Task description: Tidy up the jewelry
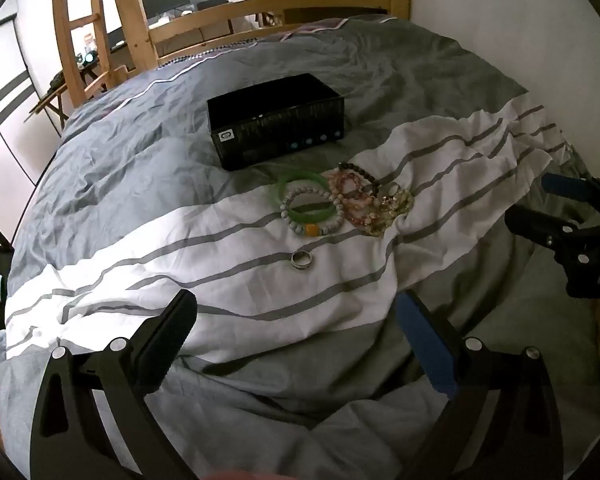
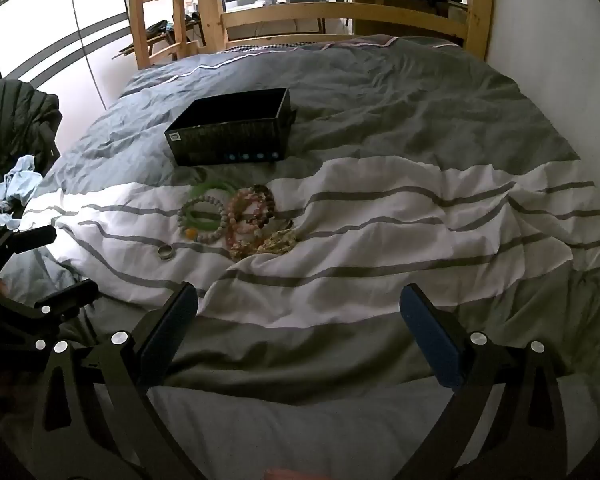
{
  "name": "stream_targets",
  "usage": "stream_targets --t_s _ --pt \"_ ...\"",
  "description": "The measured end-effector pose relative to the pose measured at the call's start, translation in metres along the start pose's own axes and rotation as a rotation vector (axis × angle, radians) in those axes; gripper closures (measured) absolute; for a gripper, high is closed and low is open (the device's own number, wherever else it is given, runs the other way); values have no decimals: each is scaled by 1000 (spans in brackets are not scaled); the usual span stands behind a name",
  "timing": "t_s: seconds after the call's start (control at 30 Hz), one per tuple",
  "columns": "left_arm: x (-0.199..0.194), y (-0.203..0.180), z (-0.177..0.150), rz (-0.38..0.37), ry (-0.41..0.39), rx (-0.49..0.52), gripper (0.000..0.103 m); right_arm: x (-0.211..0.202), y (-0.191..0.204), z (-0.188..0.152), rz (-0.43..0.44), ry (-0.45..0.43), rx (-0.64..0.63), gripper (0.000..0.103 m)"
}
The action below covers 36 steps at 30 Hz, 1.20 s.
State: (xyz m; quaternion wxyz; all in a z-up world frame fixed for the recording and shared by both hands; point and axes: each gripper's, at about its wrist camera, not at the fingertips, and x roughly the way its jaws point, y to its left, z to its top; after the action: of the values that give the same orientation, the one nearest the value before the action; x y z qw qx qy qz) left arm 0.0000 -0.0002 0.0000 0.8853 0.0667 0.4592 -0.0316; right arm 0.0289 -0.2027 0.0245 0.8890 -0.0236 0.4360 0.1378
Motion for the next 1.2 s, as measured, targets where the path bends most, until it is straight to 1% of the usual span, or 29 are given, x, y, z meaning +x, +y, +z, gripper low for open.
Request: stream_targets --t_s 0.8,0.87,1.2 --pt "0 -1 0 9 1 5 5 2 4 -2 -3 7 -7 3" --pt "-4 8 0 6 2 5 5 3 4 -2 -2 8 -8 3" --pt "-2 7 -3 11 7 14 5 6 6 -3 0 13 -14 3"
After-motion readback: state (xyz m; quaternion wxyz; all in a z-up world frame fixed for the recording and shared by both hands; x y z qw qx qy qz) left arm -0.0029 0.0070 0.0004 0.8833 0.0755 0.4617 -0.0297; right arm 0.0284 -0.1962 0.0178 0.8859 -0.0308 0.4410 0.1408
